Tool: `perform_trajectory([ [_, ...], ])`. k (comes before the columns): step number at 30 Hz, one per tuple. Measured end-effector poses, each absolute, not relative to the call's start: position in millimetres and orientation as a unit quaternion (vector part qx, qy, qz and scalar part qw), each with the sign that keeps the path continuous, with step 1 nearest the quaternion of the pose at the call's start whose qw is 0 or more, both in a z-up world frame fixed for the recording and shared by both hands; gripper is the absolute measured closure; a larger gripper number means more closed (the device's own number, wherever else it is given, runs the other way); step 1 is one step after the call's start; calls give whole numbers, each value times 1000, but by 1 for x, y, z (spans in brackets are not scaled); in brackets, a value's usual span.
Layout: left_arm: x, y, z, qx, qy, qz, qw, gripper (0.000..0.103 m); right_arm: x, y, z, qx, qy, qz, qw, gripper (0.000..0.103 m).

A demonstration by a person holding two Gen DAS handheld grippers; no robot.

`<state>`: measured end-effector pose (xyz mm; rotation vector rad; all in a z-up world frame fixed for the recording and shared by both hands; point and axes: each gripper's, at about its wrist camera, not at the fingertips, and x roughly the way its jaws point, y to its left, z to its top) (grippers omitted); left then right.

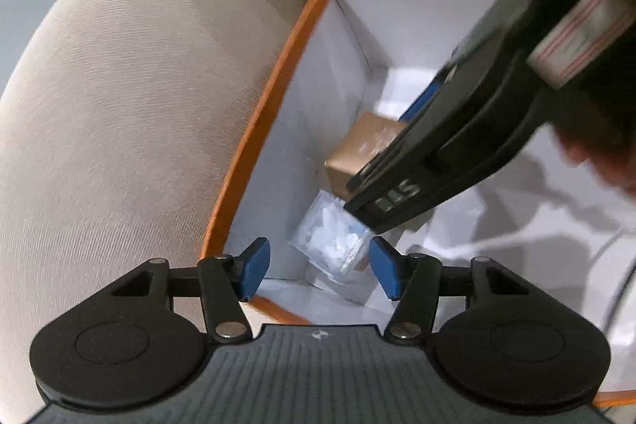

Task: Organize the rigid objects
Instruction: 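Lower and release the clear cube in the orange box while right tool releases gold box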

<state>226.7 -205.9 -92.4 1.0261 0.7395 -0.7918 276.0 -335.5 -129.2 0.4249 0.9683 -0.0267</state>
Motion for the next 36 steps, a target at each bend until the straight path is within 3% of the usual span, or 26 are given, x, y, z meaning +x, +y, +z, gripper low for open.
perform_trajectory([
  [8, 209, -179, -42, 391, 344, -340, 783, 27, 271, -332, -131, 209, 462, 11, 862, 42],
  [13, 224, -162, -34, 317, 407, -318, 796, 27, 270, -330, -127, 182, 459, 10, 869, 41],
  [21, 239, -162, -37, 219, 471, -309, 797, 44, 255, -342, -120, 198, 467, 38, 861, 35],
  [28, 249, -158, -51, 170, 495, -320, 790, 70, 231, -355, -114, 178, 482, 73, 855, 35],
  [32, 250, -159, -58, 187, 495, -312, 789, 76, 233, -348, -114, 138, 486, 84, 859, 39],
  [36, 251, -167, -62, 213, 489, -312, 786, 76, 252, -328, -107, 93, 486, 76, 866, 45],
])
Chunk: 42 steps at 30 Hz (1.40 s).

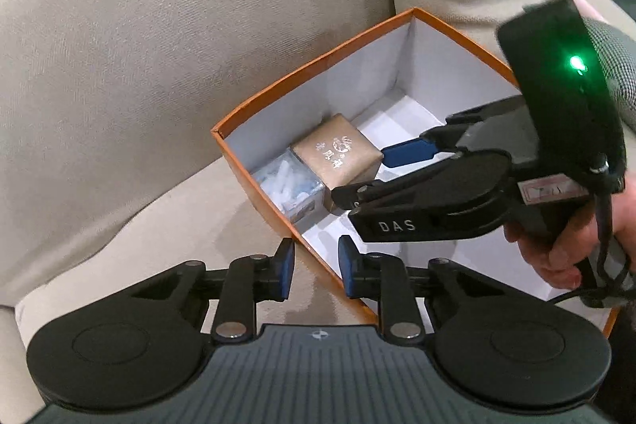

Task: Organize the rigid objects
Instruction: 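Lower and release the clear cube in the orange box while right tool releases gold box, then withdraw both tools from the orange box back toward the pile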

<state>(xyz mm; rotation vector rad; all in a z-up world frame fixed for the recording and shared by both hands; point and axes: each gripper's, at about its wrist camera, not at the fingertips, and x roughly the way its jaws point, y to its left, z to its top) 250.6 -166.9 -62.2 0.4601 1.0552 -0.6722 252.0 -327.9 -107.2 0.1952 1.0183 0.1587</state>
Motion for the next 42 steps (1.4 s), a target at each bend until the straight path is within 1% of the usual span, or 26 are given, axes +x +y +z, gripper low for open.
perform_trajectory([
  [4, 264, -157, -62, 193, 497, -313, 786, 76, 252, -325, -103, 107, 491, 77, 861, 45],
  [8, 268, -151, -55, 198, 491, -310, 790, 76, 247, -319, -106, 123, 496, 79, 856, 45],
  [11, 269, -147, -53, 179, 495, -312, 791, 76, 242, -314, -103, 110, 493, 69, 860, 45],
  [14, 264, -144, -51, 158, 492, -305, 800, 74, 234, -320, -102, 122, 496, 67, 857, 46],
  [15, 261, -143, -49, 150, 490, -300, 805, 72, 230, -321, -98, 122, 494, 63, 858, 45],
  [17, 254, -139, -45, 133, 489, -295, 810, 61, 218, -326, -86, 110, 484, 54, 867, 45],
  [19, 247, -135, -44, 110, 494, -282, 815, 55, 200, -336, -68, 94, 469, 40, 877, 45],
  [23, 229, -127, -45, 64, 513, -256, 817, 51, 170, -353, -41, 71, 450, 15, 890, 44],
  [26, 221, -126, -51, 34, 526, -250, 812, 51, 160, -361, -34, 53, 460, 14, 886, 44],
  [27, 222, -126, -54, 29, 531, -244, 811, 51, 161, -362, -34, 55, 465, 22, 883, 45],
  [28, 224, -127, -55, 29, 533, -234, 813, 54, 165, -361, -37, 56, 472, 31, 879, 45],
  [29, 225, -127, -57, 31, 532, -227, 815, 61, 171, -358, -41, 54, 478, 43, 876, 45],
  [31, 232, -127, -57, 40, 532, -218, 817, 67, 186, -348, -52, 42, 486, 63, 871, 46],
  [33, 239, -126, -57, 36, 536, -224, 813, 72, 204, -334, -64, 2, 492, 79, 867, 47],
  [34, 241, -126, -57, 37, 538, -228, 811, 74, 213, -329, -69, -12, 494, 84, 865, 53],
  [36, 245, -129, -58, 44, 537, -233, 809, 79, 231, -320, -79, -29, 502, 97, 859, 62],
  [37, 247, -131, -58, 49, 538, -236, 808, 81, 239, -317, -82, -35, 504, 106, 857, 64],
  [38, 248, -133, -59, 53, 539, -238, 807, 81, 244, -314, -85, -43, 505, 113, 855, 64],
  [39, 249, -134, -60, 57, 539, -239, 806, 81, 249, -310, -88, -56, 505, 119, 853, 68],
  [40, 249, -135, -61, 62, 539, -241, 805, 81, 253, -307, -91, -70, 506, 122, 851, 74],
  [41, 249, -135, -61, 66, 538, -245, 804, 81, 255, -306, -93, -84, 506, 124, 849, 76],
  [42, 249, -135, -61, 68, 538, -247, 803, 81, 257, -305, -94, -100, 504, 128, 848, 77],
])
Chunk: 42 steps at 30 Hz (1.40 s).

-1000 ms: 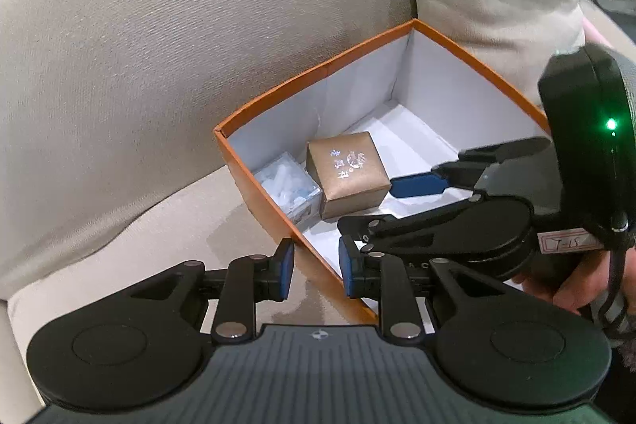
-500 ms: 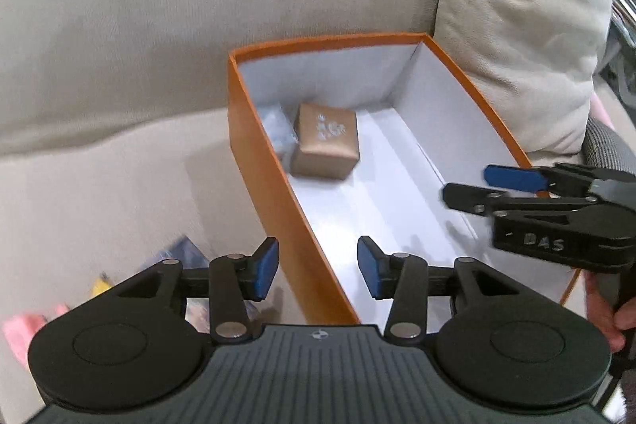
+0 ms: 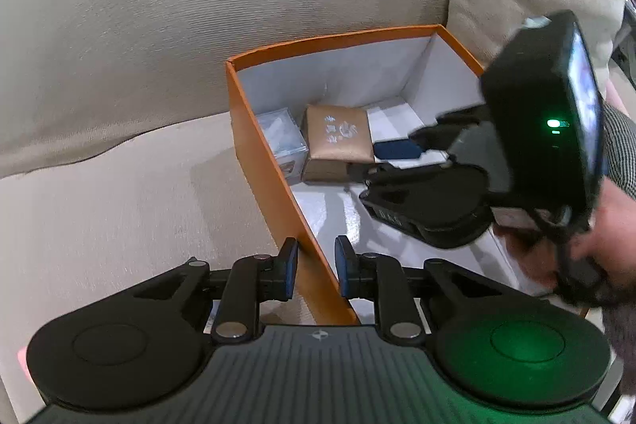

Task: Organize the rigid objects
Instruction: 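Withdraw both tools from the orange box back toward the pile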

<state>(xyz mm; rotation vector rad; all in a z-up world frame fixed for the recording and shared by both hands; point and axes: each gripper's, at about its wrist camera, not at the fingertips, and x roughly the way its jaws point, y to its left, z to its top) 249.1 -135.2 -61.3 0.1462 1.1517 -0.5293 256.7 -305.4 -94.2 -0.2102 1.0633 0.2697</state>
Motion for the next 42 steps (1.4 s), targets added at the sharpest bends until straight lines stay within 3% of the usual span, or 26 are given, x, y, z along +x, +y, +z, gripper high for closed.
perform_trajectory([
  [13, 245, -138, -67, 66, 536, -248, 804, 81, 252, -283, -98, -265, 463, 176, 827, 73],
  [23, 248, -139, -68, 59, 540, -238, 805, 81, 232, -300, -61, -211, 460, 145, 850, 75],
  [27, 247, -141, -67, 58, 544, -230, 805, 80, 204, -313, -30, -191, 443, 91, 871, 52],
  [31, 237, -139, -61, 57, 542, -217, 810, 69, 172, -339, -6, -169, 434, 34, 884, 46],
  [35, 224, -135, -55, 40, 547, -223, 806, 68, 146, -371, 0, -147, 442, -23, 885, 39],
  [37, 219, -135, -55, 35, 553, -228, 801, 70, 138, -386, -11, -117, 461, -36, 879, 43],
  [38, 216, -136, -55, 33, 554, -232, 799, 82, 133, -392, -13, -96, 473, -39, 875, 47],
  [40, 212, -140, -54, 39, 548, -233, 802, 87, 123, -401, -18, -62, 488, -43, 870, 78],
  [42, 207, -140, -54, 43, 540, -232, 808, 88, 112, -402, -21, -46, 493, -53, 867, 93],
])
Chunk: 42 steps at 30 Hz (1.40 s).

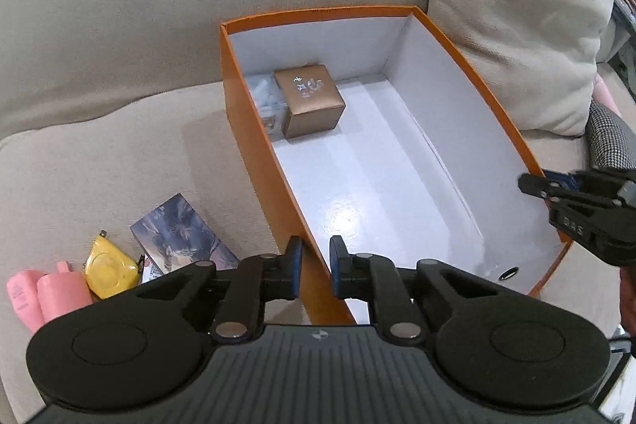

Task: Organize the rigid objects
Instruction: 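Withdraw both tools from the orange box back toward the pile, then grasp the black spray can with right tool while left tool reaches for Vaseline tube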

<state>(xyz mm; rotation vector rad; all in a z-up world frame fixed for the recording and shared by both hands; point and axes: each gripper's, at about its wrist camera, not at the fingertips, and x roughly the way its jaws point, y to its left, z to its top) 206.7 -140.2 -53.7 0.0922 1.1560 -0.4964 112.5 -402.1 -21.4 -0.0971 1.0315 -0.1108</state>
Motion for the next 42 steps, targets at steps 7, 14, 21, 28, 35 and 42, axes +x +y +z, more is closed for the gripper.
perform_trajectory([
  [7, 188, -132, -50, 32, 534, -244, 809, 90, 63, -391, -17, -43, 483, -84, 871, 98],
  [14, 166, -126, -48, 38, 524, -251, 813, 91, 35, -374, -17, -51, 489, -94, 866, 101],
  [21, 145, -122, -50, 35, 526, -260, 809, 93, 11, -364, -13, -49, 497, -92, 862, 102],
  [28, 121, -118, -50, 33, 526, -274, 805, 94, -6, -364, -10, -55, 502, -105, 857, 102],
  [35, 105, -97, -32, 20, 501, -287, 816, 92, -17, -344, 1, -78, 470, -116, 871, 98],
  [42, 93, -48, -18, 12, 478, -264, 837, 92, -26, -299, 22, -42, 414, -43, 908, 97],
])
